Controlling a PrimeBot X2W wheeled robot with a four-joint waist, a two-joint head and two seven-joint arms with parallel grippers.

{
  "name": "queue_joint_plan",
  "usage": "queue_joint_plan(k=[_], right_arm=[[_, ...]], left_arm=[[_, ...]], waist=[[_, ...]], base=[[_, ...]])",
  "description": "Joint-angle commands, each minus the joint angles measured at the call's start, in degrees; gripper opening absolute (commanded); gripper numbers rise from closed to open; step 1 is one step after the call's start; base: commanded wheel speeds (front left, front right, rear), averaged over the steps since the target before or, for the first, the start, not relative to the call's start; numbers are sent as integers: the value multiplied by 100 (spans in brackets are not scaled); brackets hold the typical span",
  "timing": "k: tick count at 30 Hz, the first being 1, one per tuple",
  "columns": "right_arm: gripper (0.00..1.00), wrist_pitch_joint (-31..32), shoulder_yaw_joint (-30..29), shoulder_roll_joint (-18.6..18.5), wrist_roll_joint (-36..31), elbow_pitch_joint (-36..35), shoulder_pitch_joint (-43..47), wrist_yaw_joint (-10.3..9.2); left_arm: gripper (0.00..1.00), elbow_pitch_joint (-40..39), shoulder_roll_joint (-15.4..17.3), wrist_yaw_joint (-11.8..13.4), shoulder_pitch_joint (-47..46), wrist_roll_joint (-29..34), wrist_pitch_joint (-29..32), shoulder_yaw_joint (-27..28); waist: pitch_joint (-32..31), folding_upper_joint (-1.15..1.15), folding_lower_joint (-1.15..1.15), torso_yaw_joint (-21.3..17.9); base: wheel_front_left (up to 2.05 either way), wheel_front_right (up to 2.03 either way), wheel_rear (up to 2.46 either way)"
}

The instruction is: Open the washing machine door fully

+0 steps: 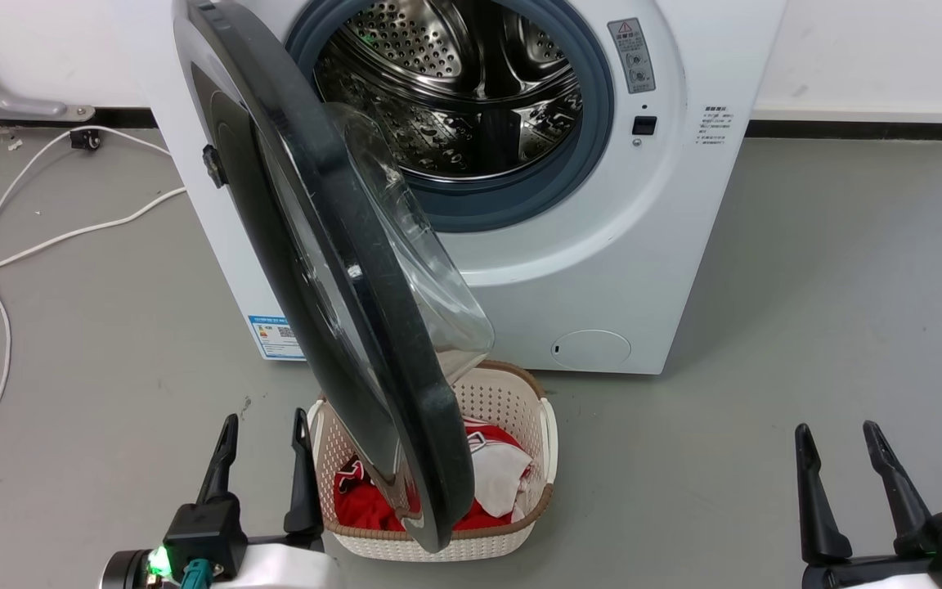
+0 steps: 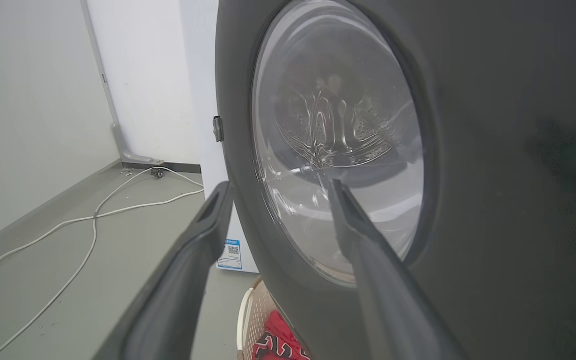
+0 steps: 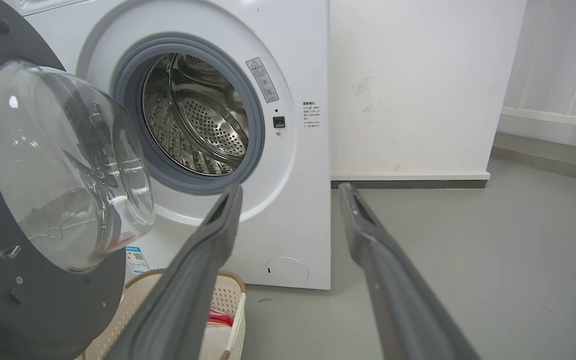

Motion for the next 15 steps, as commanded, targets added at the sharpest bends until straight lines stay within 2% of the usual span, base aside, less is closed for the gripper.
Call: queue_joint_plan(k=[1,2,9,15], right_arm=[[100,-10,10,20,-22,12,56,-6],[100,-10,18,20,-23,19,51,-6],[100,-10,28,20,0,36,-13,-6],[100,-10,71,20,-24,63,-44,-6]], left_arm=[[47,-27,3,21,1,3,-16,17],[0,-39,4,37,-6,21,-16,30],[0,-383,10,13,-210,195,-15,254],[0,-1086,32,-46,-539,410,-15,376]], waist=[[3,0,0,0],[4,0,0,-1],[3,0,0,-10],[-19,0,0,-33]], base=[[0,0,0],[0,0,0],[0,0,0],[0,0,0]])
